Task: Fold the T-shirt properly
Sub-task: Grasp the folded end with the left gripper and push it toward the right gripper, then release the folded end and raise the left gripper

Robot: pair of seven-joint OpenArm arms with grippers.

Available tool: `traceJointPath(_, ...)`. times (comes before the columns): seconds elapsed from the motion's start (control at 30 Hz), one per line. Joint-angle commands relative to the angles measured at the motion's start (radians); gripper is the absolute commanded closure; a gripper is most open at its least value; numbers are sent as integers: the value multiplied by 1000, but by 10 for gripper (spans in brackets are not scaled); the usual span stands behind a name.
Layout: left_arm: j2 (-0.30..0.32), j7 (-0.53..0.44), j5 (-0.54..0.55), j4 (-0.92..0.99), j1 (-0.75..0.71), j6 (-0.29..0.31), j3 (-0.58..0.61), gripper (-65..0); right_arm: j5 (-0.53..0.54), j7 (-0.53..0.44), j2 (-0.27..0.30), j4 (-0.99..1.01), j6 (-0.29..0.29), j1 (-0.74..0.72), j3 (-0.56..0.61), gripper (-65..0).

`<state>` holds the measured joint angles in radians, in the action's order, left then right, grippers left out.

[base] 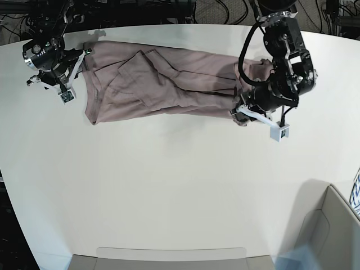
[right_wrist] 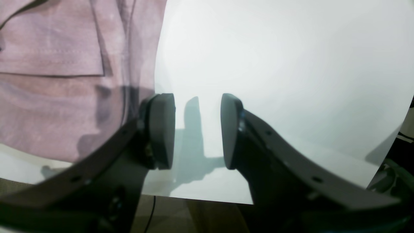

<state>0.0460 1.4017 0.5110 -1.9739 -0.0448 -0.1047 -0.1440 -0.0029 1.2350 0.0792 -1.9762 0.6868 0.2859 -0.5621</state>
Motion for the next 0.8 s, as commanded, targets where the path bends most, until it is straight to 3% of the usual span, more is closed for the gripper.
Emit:
traceJointPath(0.0, -16, -5, -12, -21, 12, 1, 31, 0, 2, -7, 9, -16, 11, -6, -3, -241)
traceJointPath(0.23, -84, -5, -191, -46, 24, 10, 149, 0, 2, -7, 9, -16, 11, -6, -2, -241)
traceJointPath(0.53, -105, -5, -200, -41, 35, 12, 241, 0, 2, -7, -9, -15, 11, -4, -2, -241)
traceJointPath(0.77, -123, -5, -200, 74, 81, 4, 277, 0, 2, -7, -20, -15, 11, -6, 20, -241)
